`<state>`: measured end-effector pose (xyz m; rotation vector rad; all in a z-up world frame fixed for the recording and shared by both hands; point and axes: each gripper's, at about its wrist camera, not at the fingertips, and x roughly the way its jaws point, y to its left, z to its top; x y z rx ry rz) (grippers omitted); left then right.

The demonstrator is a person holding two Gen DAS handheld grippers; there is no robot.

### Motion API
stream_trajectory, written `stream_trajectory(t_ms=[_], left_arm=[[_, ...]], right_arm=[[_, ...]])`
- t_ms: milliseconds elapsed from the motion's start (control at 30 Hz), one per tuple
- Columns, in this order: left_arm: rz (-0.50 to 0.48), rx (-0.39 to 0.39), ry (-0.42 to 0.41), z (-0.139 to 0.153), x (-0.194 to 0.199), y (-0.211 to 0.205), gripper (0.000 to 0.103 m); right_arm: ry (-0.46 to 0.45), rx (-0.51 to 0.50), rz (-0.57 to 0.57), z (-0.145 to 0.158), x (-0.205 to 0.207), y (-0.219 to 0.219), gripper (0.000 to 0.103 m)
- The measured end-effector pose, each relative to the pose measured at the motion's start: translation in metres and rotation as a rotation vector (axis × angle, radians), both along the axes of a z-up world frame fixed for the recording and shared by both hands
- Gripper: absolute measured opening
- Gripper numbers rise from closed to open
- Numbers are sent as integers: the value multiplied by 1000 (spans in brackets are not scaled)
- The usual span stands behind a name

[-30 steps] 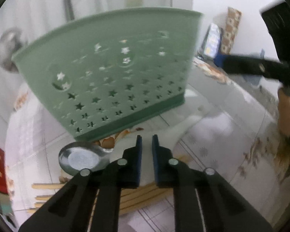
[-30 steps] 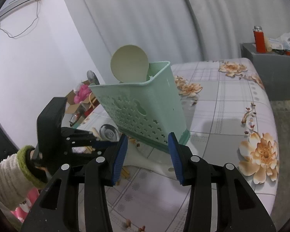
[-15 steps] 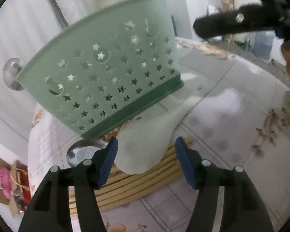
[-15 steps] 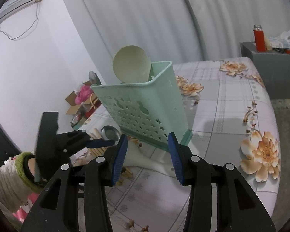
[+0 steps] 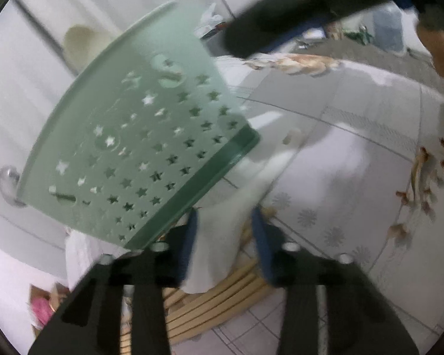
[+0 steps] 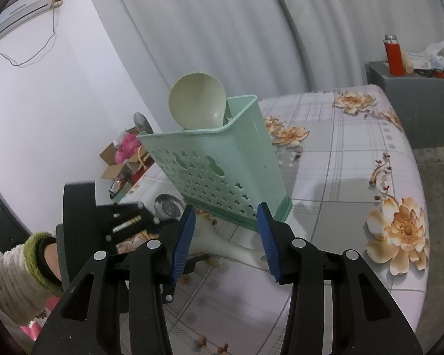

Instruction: Organize utensils

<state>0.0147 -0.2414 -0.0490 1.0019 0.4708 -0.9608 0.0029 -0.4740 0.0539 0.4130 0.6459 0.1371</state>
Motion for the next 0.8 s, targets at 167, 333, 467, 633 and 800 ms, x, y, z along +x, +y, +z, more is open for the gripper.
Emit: stream_trajectory(t_ms=[167,333,467,633,800], left_arm=[[-60,43,-167,-7,-31,6,7],[-36,-2,-263,-3,-41,7,7],[65,-74,-268,6,-31,11,9],[238,-197,-105,23,-16,30,9],[495,-356,156,35,31,74,10]], right_arm=[[-7,4,-12,2,-3,-4,42],[-9,14,-19,1,-3,-6,42],[-10,19,-18,2,-4,-6,42],[-15,17,-11,3,-6,-6,42],[-2,37,15,-1,-2,-3,44]])
